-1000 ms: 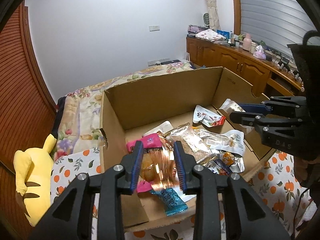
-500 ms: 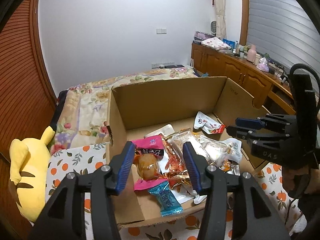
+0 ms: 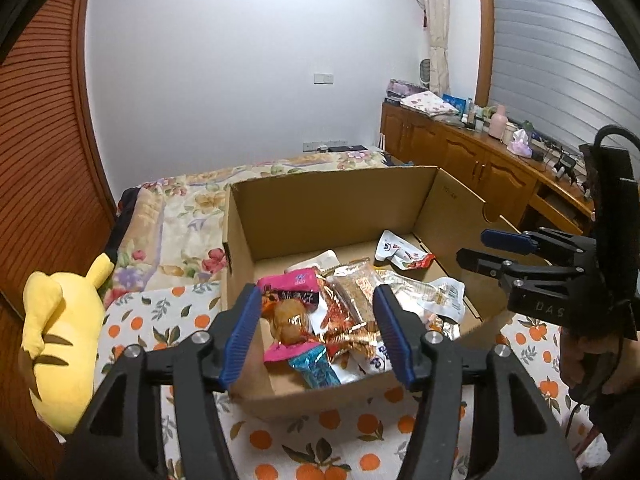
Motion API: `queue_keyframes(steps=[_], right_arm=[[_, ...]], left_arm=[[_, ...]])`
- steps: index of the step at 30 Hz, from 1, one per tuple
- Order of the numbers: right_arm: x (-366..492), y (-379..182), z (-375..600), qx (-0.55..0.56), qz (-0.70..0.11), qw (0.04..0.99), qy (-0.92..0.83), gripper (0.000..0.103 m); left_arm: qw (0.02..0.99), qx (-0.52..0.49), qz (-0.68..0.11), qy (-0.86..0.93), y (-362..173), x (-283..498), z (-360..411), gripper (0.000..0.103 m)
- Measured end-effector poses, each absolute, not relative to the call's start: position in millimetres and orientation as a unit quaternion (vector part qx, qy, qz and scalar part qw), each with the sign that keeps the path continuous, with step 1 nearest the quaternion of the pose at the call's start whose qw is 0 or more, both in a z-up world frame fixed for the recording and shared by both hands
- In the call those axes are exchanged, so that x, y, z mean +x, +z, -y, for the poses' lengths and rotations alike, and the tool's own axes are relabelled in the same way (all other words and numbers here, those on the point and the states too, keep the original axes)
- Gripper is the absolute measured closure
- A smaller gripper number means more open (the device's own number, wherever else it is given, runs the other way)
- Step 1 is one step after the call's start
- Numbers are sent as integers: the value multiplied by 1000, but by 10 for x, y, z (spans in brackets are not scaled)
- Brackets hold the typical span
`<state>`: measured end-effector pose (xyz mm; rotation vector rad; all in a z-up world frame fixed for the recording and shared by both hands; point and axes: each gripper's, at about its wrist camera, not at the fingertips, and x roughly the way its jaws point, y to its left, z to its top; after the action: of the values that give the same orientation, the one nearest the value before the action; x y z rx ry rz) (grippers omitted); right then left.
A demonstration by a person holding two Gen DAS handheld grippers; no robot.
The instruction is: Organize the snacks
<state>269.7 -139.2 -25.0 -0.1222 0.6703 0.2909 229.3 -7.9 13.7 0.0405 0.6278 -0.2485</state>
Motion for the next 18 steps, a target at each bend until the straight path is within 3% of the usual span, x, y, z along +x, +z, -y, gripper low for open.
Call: queue_keyframes(steps=[10,14,18], right_arm=[[2371,-202,1433,-47,-299,942,142,46],[2231,-176,1415,-49,-284,947,141,39],[2094,-163,1428,-49,-272,952,134,28]], left_arm=[[951,19,-286,-114,77,2070,93,33],[956,6,-273,-110,99,1974,69,30],[961,4,-256,-105,148,1862,57,12]])
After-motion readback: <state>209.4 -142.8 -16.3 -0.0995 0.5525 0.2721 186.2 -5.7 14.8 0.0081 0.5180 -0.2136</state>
